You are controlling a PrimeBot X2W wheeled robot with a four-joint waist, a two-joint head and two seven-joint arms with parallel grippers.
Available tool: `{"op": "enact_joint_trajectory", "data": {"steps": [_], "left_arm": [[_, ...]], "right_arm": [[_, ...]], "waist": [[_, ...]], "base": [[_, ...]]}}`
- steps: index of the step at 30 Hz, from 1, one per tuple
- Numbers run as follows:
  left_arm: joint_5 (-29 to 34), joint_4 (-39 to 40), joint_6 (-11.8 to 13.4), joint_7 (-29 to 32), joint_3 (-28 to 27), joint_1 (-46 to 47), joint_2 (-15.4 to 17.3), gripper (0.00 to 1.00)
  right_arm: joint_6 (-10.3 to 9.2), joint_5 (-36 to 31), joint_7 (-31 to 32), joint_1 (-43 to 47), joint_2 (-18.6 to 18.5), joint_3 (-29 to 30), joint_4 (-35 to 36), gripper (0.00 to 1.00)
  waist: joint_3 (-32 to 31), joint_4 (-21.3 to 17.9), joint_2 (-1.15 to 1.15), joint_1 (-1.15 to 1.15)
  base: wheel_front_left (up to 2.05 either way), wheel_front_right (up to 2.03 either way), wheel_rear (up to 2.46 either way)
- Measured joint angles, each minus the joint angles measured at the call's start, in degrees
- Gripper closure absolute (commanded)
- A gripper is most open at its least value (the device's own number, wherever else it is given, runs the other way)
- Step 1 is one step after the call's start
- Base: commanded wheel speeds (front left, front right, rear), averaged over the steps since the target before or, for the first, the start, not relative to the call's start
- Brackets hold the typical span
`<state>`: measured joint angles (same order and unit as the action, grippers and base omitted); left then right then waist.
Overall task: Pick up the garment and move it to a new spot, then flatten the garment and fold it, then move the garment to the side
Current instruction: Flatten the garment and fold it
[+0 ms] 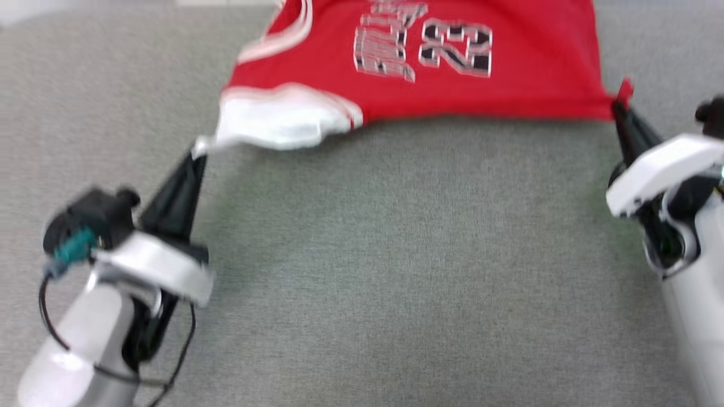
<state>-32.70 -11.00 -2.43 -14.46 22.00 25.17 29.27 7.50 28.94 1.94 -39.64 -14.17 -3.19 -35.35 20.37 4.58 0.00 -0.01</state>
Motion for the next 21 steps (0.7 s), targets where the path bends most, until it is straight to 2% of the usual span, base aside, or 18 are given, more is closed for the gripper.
{"op": "enact_joint_trajectory", "data": {"steps": [11,21], "left_arm": [[-3.43,9.35,3.05,4.32,0.62,-19.47,4.91,1.00],[-6.43,16.71,3.48,9.55,2.86,-30.70,8.69,1.00]], "right_arm": [[0.00,7.44,1.57,13.86,-3.12,-5.54,7.77,1.00],[0.00,9.33,4.38,24.24,-6.90,-7.51,12.28,1.00]], "waist": [[-8.87,1.27,0.00,-0.01],[-14.51,1.65,0.00,-0.01]], "base": [[0.00,0.00,0.00],[0.00,0.00,0.00]]}}
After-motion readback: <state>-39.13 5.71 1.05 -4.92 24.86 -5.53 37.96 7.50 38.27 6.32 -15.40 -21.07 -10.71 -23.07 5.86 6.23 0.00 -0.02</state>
